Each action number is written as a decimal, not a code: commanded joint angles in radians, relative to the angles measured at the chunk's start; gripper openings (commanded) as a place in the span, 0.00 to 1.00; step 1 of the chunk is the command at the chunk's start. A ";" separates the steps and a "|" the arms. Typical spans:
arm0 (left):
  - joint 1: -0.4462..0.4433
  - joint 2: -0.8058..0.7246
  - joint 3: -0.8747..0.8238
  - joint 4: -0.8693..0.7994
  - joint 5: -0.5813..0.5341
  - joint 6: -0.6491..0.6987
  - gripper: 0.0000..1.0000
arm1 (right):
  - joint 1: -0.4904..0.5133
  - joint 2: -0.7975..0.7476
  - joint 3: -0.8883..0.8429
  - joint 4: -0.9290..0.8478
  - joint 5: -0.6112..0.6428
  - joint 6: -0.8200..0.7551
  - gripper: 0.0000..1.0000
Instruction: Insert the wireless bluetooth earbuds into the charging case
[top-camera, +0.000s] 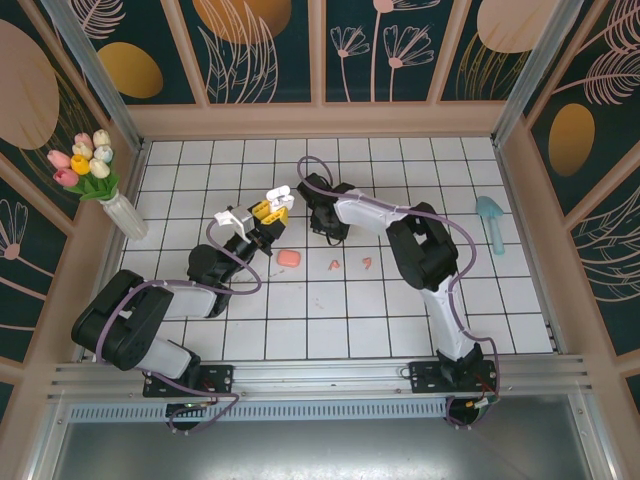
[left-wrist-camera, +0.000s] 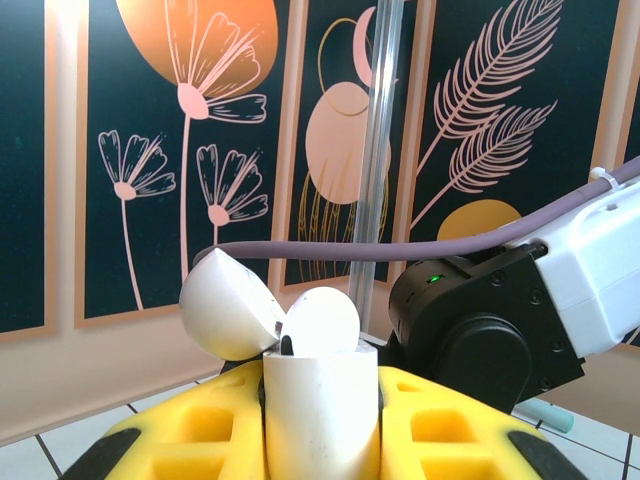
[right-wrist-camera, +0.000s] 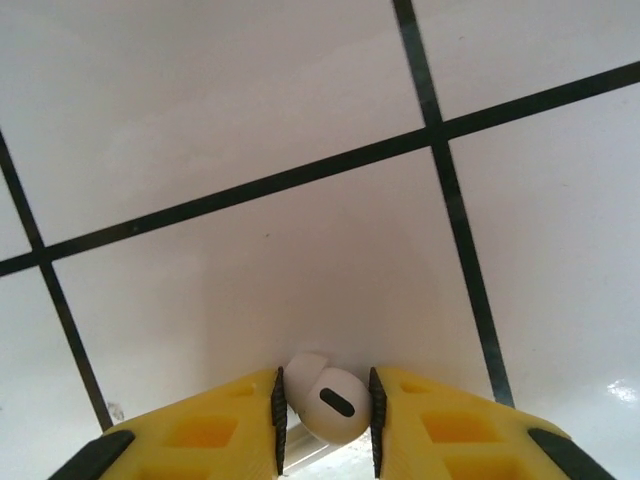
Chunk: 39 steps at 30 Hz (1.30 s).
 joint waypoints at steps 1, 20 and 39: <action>-0.003 -0.007 0.024 0.237 -0.009 -0.016 0.00 | 0.009 0.007 -0.011 0.009 -0.018 -0.080 0.28; -0.003 -0.032 0.014 0.222 -0.007 -0.016 0.00 | -0.067 -0.079 -0.096 0.066 -0.077 -0.698 0.30; -0.003 -0.030 0.017 0.211 -0.020 -0.005 0.00 | -0.114 -0.196 -0.186 0.102 -0.144 0.070 0.50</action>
